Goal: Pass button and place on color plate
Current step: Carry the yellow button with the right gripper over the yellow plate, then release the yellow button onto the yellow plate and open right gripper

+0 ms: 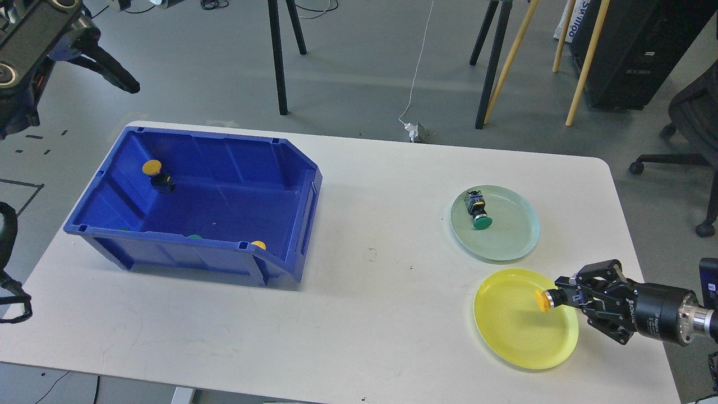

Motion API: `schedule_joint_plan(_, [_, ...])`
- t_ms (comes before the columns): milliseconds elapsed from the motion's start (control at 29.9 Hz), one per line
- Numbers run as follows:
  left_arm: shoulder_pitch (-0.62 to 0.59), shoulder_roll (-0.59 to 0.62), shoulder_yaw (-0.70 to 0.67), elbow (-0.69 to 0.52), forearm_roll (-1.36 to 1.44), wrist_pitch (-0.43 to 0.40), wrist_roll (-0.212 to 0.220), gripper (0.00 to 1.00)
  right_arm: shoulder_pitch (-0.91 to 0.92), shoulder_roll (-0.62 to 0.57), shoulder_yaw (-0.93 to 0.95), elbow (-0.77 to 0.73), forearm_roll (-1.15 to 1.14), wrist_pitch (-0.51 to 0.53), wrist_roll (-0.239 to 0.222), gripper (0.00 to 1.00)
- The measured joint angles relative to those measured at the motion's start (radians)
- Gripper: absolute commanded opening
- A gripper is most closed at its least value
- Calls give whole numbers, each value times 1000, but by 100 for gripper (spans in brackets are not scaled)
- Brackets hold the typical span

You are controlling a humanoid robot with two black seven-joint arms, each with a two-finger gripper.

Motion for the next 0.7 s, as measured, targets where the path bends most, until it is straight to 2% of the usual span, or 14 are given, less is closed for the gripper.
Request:
schedule_joint_plan(33, [0, -1, 0, 0, 0, 0, 0, 99, -1, 2, 0, -4, -1, 0, 0, 82])
schedule_joint_plan(167, [0, -1, 0, 0, 0, 0, 0, 99, -5, 8, -2, -9, -1, 0, -5, 94])
schedule_joint_plan(468, [-2, -1, 2, -2, 0, 0, 4, 99, 10, -1, 48, 8, 14, 0, -10, 98])
schedule_joint_plan(702, [-36, 1, 2, -2, 2, 0, 9, 99, 34, 54, 369, -28, 20, -7, -9, 98])
